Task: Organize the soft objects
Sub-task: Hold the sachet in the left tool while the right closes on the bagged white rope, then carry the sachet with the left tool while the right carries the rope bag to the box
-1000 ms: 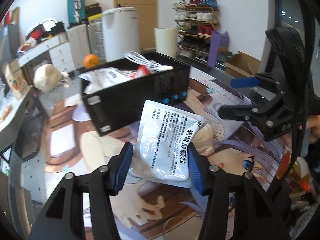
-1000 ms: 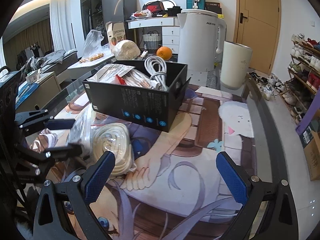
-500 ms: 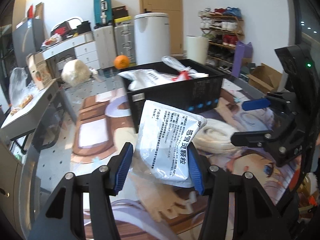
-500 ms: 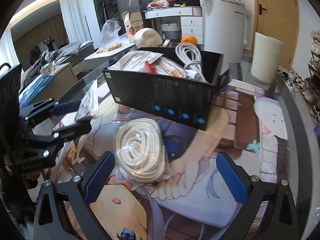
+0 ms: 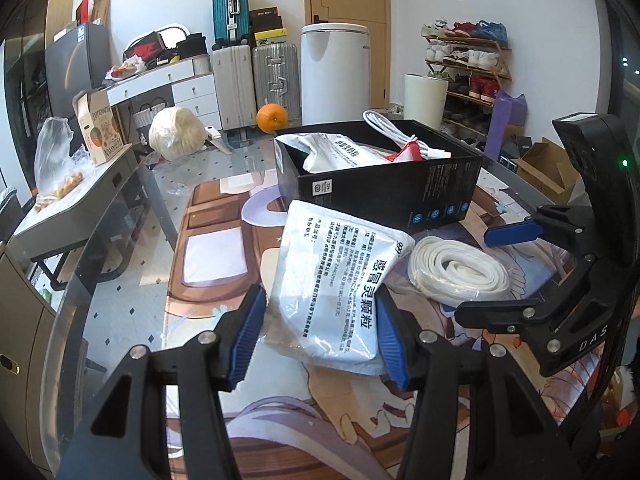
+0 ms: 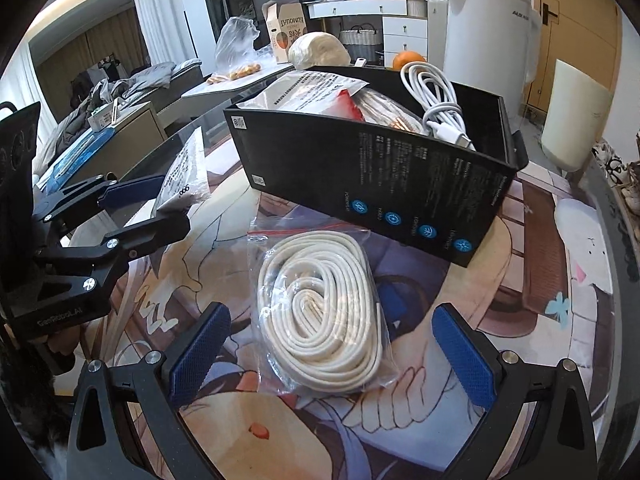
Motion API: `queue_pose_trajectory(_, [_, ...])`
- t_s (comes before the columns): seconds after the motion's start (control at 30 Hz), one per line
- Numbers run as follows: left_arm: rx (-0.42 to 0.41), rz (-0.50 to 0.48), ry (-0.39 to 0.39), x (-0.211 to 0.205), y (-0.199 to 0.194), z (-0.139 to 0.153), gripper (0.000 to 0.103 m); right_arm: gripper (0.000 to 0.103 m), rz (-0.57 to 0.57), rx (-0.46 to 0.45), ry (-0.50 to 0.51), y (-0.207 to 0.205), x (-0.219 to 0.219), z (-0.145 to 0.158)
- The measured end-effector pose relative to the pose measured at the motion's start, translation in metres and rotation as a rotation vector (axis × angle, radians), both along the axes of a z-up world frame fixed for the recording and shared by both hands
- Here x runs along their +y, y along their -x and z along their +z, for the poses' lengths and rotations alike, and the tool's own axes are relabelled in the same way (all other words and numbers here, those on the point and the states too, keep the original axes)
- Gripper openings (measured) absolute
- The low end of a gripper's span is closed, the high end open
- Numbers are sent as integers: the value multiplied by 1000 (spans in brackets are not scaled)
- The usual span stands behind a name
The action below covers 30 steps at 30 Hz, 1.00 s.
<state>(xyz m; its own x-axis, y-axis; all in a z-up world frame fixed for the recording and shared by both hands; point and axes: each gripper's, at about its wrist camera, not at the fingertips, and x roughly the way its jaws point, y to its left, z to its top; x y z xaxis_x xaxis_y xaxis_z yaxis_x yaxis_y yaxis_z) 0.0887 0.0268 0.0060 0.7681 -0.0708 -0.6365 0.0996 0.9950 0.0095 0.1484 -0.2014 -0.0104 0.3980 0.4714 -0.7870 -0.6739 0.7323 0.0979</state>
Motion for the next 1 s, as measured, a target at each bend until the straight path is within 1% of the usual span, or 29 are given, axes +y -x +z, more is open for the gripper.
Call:
queue_pose_trajectory(0.33, [12, 9, 6, 1, -2, -3, 53, 102, 6, -7, 49, -2, 8, -3])
queue_pose_trajectory(0.37, [12, 10, 6, 1, -2, -3, 53, 99, 3, -11, 56, -1, 9, -3])
queue_pose_trajectory(0.4, [13, 10, 7, 1, -2, -3, 54, 92, -1, -20, 62, 0, 9, -3])
queue_pose_trajectory(0.47, [11, 10, 5, 1, -2, -3, 54, 84, -7, -32, 67, 1, 10, -2])
queue_pose_trajectory(0.53, [10, 9, 3, 1, -2, -3, 54, 79, 7, -34, 65, 2, 11, -1])
queue_pose_trajectory(0.6, [11, 10, 1, 1, -2, -3, 54, 72, 19, -38, 66, 4, 12, 0])
queue_pose_trajectory(0.63, [11, 9, 3, 1, -2, -3, 54, 70, 27, -40, 63, 5, 13, 0])
queue_pose_trajectory(0.7, [13, 9, 3, 0, -2, -3, 54, 60, 43, -43, 60, 7, 14, 1])
queue_pose_trajectory(0.77, [14, 5, 3, 0, -2, -4, 54, 54, 55, -43, 52, 8, 16, 2])
queue_pose_trajectory(0.9, [13, 5, 3, 0, -2, -4, 54, 47, 54, -41, 26, 12, 14, 3])
queue_pose_trajectory(1.0, [9, 7, 0, -1, -1, -3, 54, 44, 56, -39, 10, 16, 12, 3])
